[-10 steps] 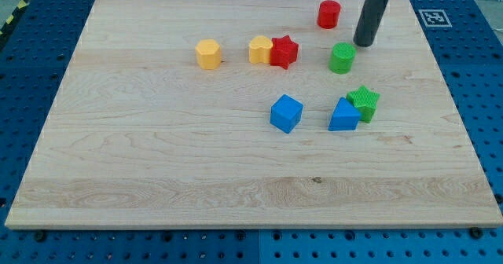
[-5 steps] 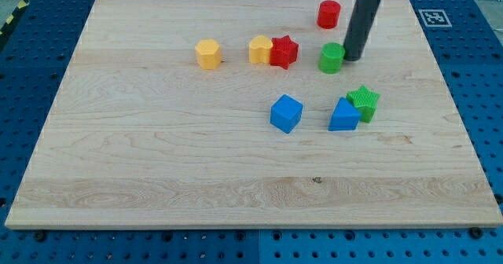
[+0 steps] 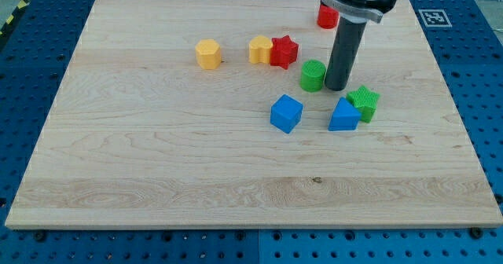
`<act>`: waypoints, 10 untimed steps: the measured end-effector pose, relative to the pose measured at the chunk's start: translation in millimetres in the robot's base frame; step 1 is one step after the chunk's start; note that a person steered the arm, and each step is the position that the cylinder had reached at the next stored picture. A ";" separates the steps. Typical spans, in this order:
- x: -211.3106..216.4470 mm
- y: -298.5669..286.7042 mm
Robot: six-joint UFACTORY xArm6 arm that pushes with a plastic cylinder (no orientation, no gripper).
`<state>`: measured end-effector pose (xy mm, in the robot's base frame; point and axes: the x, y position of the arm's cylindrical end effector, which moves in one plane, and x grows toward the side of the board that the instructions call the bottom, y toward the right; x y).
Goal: Put the green circle horizontally in between both the blue blocks
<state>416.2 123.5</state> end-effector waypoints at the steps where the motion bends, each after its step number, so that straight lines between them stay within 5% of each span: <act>1: -34.4 1.6; 3: -58.6 -27.1; 5: -10.5 -31.1; 7: -40.7 -45.7; 10: 22.8 -46.9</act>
<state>439.0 76.6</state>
